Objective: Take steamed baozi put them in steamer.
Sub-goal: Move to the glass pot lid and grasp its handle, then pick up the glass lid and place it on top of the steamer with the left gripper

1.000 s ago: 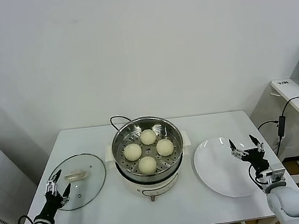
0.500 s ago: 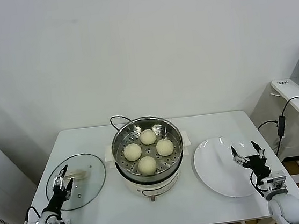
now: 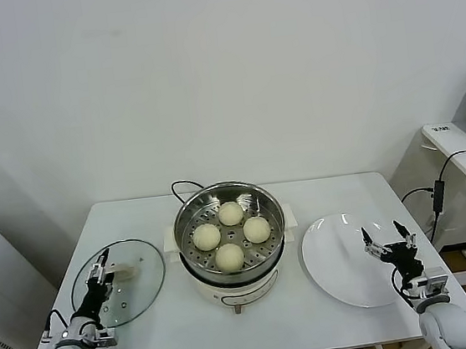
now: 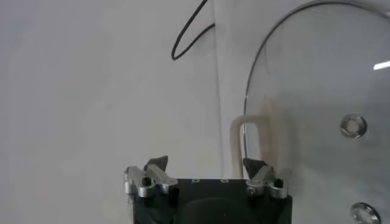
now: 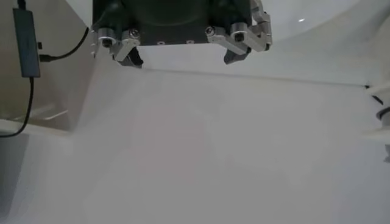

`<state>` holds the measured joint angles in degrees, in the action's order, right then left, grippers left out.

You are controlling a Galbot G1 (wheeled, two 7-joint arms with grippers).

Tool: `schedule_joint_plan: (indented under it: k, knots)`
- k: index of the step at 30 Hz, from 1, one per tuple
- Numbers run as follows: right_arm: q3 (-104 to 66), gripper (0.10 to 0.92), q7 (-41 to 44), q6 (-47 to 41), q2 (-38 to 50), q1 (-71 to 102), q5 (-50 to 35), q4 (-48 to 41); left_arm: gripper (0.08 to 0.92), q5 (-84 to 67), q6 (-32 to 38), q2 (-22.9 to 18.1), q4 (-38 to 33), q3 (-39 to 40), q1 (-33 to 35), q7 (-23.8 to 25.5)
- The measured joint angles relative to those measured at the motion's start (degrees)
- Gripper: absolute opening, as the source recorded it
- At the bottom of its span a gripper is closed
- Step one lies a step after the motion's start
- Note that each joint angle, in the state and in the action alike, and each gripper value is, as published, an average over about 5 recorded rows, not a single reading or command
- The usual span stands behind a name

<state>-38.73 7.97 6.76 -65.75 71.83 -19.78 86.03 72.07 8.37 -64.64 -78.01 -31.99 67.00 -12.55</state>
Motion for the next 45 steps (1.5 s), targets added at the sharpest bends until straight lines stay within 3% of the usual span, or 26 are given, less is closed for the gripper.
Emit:
schedule_joint_plan:
  k: [15, 19, 33, 45]
  knots:
    - [-0.6, 0.823, -0.1, -1.2, 0.8, -0.6, -0.9, 0.7, 0.199, -2.4, 2.3, 1.5, -2.1, -1.6, 1.4, -0.5]
    - [-0.8, 0.823, -0.1, -1.4, 1.0, -0.5, -1.2, 1.0, 0.117, -4.1, 2.5, 2.8, -4.2, -2.3, 2.1, -0.1]
    - [-0.8, 0.823, 0.6, -2.2, 1.4, 0.2, -2.0, 2.5, 0.107, -15.2, -1.6, 10.4, -15.3, -3.3, 3.2, 6.0]
    - [-0.7, 0.823, 1.0, -2.4, 0.9, 0.3, -2.4, 3.0, 0.107, -19.9, -15.8, 14.2, -29.8, 2.6, 0.6, 17.4]
